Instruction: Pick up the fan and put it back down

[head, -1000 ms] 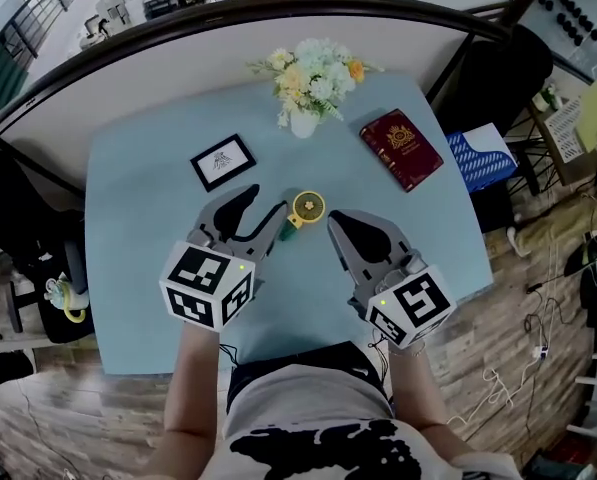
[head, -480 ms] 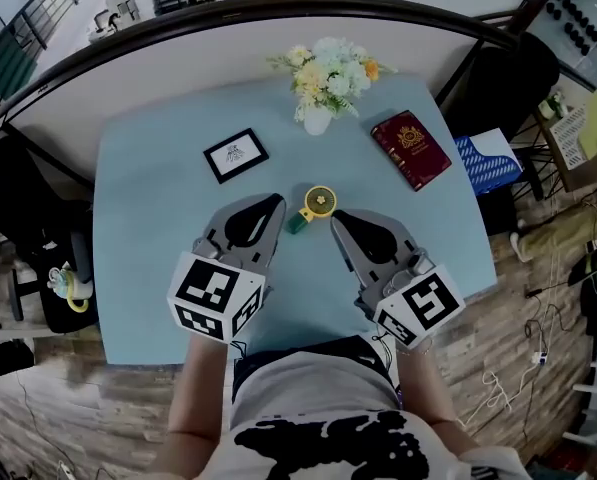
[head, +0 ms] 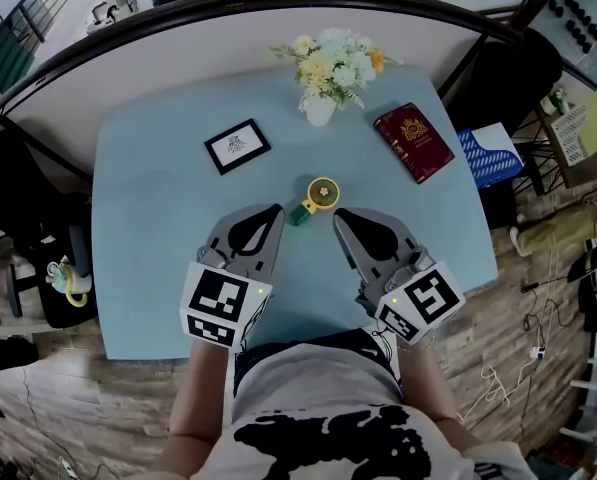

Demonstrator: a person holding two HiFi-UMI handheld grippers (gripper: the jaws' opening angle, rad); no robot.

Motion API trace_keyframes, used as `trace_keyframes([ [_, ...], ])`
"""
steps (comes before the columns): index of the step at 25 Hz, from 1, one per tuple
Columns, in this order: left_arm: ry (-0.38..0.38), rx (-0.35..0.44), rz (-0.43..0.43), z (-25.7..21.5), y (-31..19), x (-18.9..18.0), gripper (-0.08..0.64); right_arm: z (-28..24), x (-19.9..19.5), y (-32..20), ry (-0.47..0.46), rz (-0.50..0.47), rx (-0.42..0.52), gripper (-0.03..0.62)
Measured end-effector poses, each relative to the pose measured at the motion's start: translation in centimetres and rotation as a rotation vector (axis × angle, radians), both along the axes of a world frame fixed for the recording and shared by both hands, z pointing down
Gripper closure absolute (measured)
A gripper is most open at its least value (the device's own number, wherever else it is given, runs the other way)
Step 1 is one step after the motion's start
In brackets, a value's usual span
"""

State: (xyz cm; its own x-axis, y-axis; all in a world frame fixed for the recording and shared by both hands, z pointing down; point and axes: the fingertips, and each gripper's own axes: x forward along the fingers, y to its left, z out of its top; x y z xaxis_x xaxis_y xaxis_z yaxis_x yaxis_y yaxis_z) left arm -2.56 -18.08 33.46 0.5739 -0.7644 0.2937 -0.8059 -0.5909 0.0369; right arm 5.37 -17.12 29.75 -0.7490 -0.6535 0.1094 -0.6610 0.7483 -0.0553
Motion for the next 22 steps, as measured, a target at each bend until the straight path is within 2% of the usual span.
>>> trace_keyframes([
  [4, 0.019, -0.04, -0.016, 0.8, 0.3, -0.2, 0.549, 0.5, -0.5, 0.2, 0.005, -0.014, -0.011, 0.589],
  [8, 0.016, -0.039, 0.025, 0.9, 0.7, 0.3, 0.549, 1.0, -0.5, 0.2, 0.002, -0.019, -0.03, 0.589],
  [20, -0.003, -0.053, 0.064, 1.5, 1.4, 1.6, 0.549, 1.3, -1.0, 0.7, -0.001, -0.055, -0.037, 0.589],
  [22, 0.018, -0.061, 0.072, 1.5, 1.5, 1.9, 0.549, 1.5, -0.9, 0.7, 0.001, -0.052, -0.04, 0.589],
])
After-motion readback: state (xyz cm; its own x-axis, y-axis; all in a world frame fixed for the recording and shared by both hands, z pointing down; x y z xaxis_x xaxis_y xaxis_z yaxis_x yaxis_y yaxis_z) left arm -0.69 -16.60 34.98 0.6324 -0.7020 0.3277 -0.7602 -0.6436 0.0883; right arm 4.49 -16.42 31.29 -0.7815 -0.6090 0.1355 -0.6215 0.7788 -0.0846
